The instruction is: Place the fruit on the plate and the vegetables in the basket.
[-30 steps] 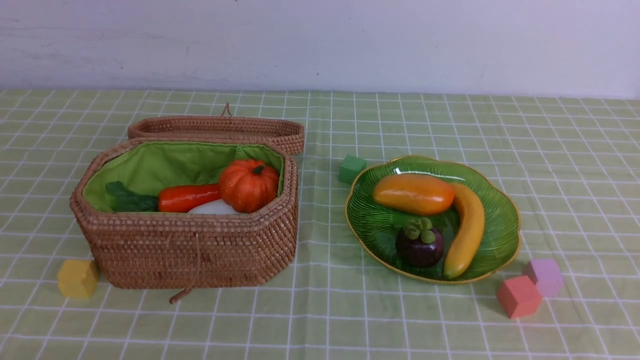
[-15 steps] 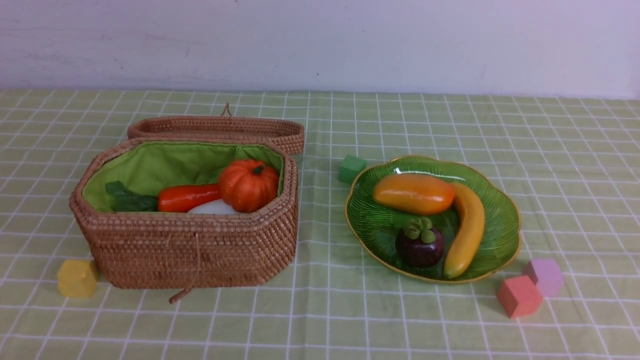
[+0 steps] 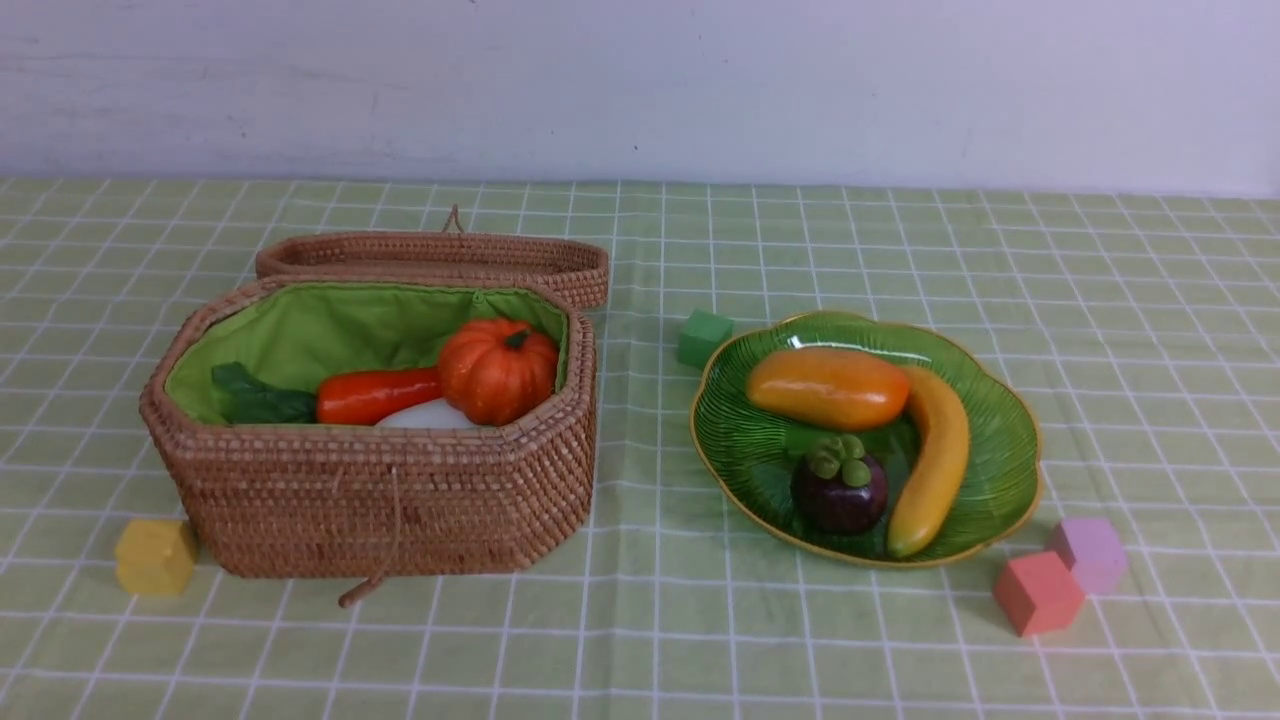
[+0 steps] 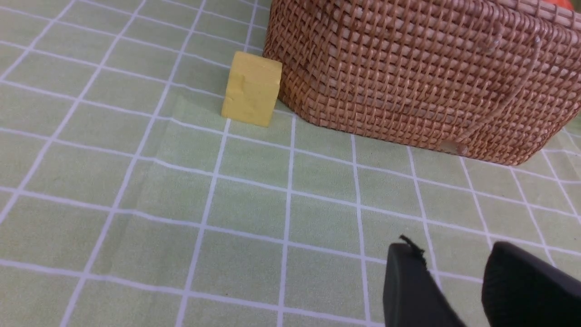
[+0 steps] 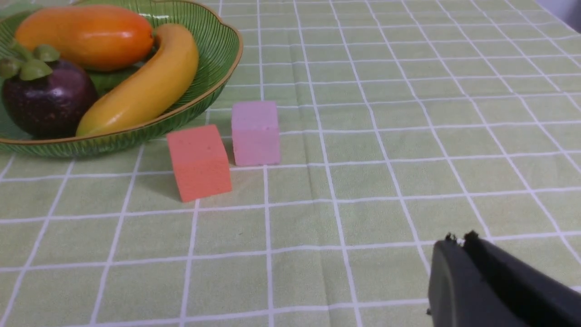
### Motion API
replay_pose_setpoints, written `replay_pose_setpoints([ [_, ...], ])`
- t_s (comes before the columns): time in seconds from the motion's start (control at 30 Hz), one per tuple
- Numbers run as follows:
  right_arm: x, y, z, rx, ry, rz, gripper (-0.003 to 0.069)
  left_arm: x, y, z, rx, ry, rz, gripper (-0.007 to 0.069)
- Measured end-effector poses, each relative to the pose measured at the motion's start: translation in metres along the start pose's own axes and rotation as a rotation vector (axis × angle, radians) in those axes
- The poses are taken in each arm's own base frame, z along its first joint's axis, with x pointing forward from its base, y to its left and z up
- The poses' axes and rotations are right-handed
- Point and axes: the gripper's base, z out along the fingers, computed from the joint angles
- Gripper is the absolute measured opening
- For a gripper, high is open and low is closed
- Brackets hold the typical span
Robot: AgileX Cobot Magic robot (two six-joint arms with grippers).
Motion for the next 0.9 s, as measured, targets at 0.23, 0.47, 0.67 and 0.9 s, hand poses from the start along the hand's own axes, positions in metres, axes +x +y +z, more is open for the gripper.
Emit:
replay_pose_setpoints([
  [0.23, 0.0, 0.0, 0.0, 0.0, 0.0, 0.002, 0.0045, 0.0, 0.0, 0.0, 0.0, 0.0, 0.0, 0.0239],
  [0.47, 0.0, 0.0, 0.0, 0.0, 0.0, 0.002, 0.0057, 0.0, 0.0, 0.0, 0.0, 0.0, 0.0, 0.0239],
  [0.67, 0.0, 0.0, 0.0, 0.0, 0.0, 0.002, 0.0064, 0.0, 0.0, 0.0, 0.0, 0.0, 0.0, 0.0239],
  [0.9, 0.0, 0.0, 0.0, 0.0, 0.0, 0.002, 0.0076, 0.0, 0.0, 0.0, 0.0, 0.0, 0.0, 0.0239],
])
